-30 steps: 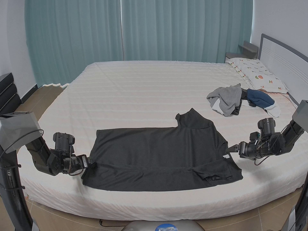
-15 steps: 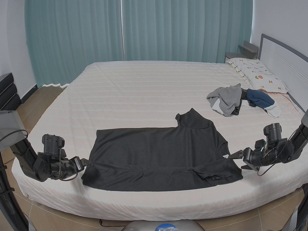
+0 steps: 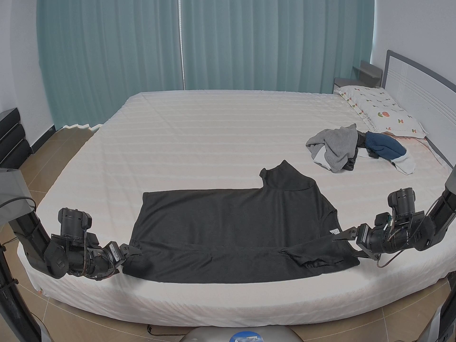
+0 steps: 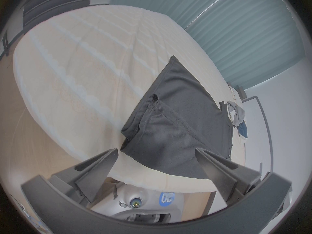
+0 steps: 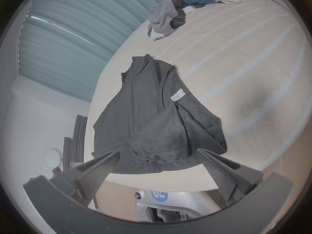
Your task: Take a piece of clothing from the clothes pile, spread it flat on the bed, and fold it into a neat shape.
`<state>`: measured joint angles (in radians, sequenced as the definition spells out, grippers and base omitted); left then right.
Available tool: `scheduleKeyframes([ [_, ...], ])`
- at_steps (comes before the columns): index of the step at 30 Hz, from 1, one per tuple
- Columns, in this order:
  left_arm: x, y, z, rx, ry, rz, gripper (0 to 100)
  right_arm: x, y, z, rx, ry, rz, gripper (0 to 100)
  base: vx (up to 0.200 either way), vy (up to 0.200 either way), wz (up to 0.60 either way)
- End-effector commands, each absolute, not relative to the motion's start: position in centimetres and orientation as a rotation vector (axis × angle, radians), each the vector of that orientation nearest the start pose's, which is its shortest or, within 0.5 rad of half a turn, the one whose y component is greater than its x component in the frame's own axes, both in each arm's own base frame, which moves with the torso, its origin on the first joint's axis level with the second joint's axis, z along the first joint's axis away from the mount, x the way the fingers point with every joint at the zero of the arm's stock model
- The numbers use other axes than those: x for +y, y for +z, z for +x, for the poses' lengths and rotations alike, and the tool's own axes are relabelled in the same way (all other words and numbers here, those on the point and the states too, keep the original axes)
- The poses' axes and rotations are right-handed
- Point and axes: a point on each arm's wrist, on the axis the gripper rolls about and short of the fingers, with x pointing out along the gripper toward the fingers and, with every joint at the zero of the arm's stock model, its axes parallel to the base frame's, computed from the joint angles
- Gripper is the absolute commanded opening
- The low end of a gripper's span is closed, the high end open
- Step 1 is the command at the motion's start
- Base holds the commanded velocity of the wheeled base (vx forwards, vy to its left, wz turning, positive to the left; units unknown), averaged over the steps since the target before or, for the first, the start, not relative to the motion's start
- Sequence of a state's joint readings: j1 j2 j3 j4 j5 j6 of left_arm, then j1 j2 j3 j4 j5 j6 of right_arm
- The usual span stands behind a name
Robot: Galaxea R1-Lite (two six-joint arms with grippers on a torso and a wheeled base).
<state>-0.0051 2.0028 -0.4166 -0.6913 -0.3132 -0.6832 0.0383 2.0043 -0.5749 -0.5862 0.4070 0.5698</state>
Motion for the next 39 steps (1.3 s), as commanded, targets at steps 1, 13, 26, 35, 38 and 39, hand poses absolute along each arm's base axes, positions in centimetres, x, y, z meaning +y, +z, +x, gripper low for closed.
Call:
scheduleKeyframes([
  [1, -0.8, 1.7, 26.4, 0.961, 0.026, -0.793, 100, 2.7, 2.0, 29.7, 0.971, 0.179, 0.672, 100, 0.000, 0.000, 0.00],
  [13, -0.8, 1.2, 26.8, 0.968, 0.043, -0.820, 100, 3.0, 0.4, 30.6, 0.971, 0.167, 0.657, 100, 0.000, 0.000, 0.00],
  [26, -0.8, 1.3, 26.8, 0.966, 0.042, -0.820, 100, 2.7, -1.0, 31.2, 0.995, 0.149, 0.661, 0, 0.000, 0.000, 0.00],
  [35, -0.8, 1.3, 26.8, 0.966, 0.042, -0.820, 100, 2.5, -0.5, 30.9, 0.986, 0.121, 0.656, 0, 0.000, 0.000, 0.00],
  [38, -0.8, 1.3, 26.8, 0.968, 0.043, -0.820, 100, 2.4, -0.1, 30.4, 0.980, 0.109, 0.648, 0, 0.000, 0.000, 0.00],
  [39, -0.8, 1.3, 26.8, 0.968, 0.043, -0.820, 100, 2.4, 0.0, 30.4, 0.978, 0.109, 0.648, 0, 0.000, 0.000, 0.00],
])
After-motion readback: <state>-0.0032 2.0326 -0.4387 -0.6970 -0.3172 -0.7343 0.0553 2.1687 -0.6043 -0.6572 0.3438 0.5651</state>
